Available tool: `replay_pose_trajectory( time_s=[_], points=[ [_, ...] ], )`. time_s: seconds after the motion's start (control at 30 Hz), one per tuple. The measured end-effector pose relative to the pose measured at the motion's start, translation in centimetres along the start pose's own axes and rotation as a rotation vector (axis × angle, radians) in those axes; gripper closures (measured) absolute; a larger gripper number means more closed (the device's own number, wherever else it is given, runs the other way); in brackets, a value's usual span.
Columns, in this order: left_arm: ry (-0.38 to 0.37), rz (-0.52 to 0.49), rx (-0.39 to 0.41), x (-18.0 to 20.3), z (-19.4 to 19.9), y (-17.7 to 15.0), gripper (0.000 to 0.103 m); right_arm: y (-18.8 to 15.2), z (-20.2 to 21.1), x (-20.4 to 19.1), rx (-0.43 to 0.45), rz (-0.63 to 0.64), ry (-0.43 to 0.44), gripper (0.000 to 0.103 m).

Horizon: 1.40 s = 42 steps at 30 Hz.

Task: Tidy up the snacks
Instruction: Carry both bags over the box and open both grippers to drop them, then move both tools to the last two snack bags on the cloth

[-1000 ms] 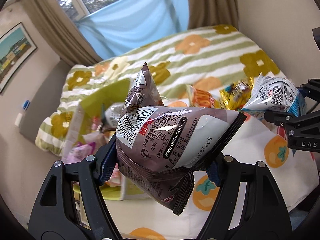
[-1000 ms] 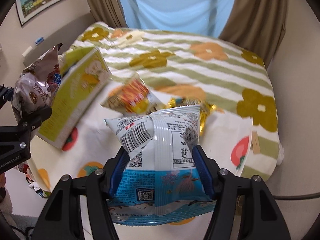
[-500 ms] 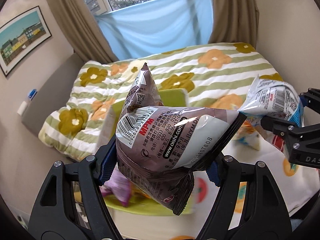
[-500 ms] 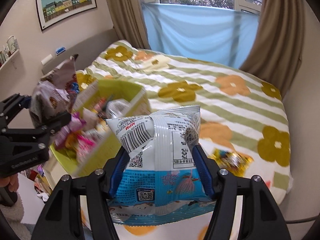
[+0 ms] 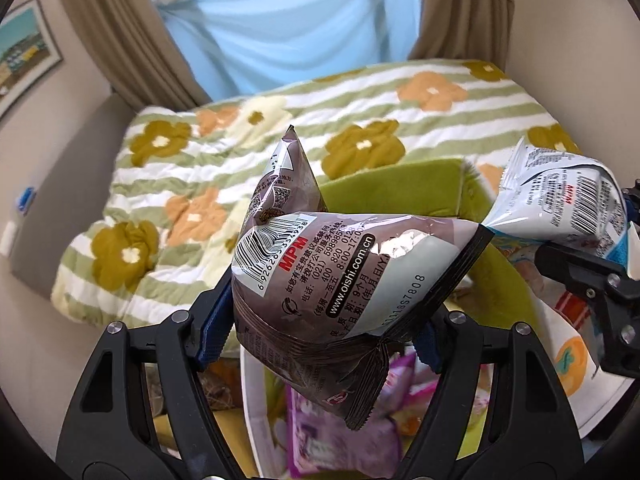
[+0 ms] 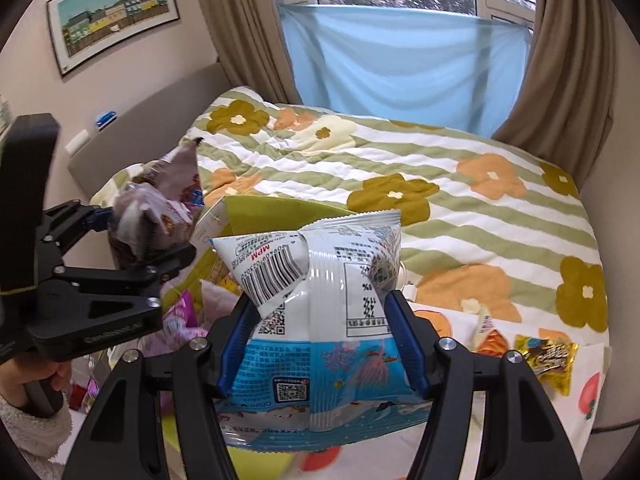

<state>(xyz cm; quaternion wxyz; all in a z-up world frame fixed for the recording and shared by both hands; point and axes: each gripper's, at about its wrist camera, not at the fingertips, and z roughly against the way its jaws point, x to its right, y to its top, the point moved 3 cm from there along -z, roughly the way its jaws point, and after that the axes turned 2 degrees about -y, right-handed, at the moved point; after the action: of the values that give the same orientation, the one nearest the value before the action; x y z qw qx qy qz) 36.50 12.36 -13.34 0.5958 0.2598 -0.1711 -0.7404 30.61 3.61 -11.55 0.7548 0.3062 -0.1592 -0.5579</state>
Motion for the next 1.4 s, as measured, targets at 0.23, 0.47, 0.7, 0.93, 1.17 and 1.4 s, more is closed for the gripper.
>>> replay_pose_trajectory(
  time_s=[0.23, 0.47, 0.7, 0.93, 1.17, 1.4],
  points=[
    [-0.066, -0.023, 0.0, -1.0, -2.5, 0.2, 0.0, 0.2, -2.0, -0.5, -0.042, -0.069, -0.047, 0.043],
    [-0.126, 0.051, -0.01, -2.1, -1.1, -2.3, 0.0, -0.2, -2.4, 0.1, -0.056, -0.113, -0.064, 0.043],
    [-0.121, 0.157, -0.029, -3.8, 0.2, -4.7, 0.0, -1.0, -2.0, -0.7, -0.074, -0.132, -0.013, 0.043],
    [-0.056, 0.158, -0.012, -4.7, 1.9, -5.6, 0.0, -2.5, -2.2, -2.6, -0.121, -0.186, 0.059, 0.043],
    [-0.038, 0.164, -0.013, -5.2, 2.5, -6.7, 0.0, -4.1, -2.1, -4.5, -0.12, -0.152, 0.048, 0.0],
    [-0.072, 0.176, -0.038, -4.6, 1.8, -8.2, 0.0, -5.8, -0.9, -3.4, -0.081, -0.173, 0.033, 0.0]
  ],
)
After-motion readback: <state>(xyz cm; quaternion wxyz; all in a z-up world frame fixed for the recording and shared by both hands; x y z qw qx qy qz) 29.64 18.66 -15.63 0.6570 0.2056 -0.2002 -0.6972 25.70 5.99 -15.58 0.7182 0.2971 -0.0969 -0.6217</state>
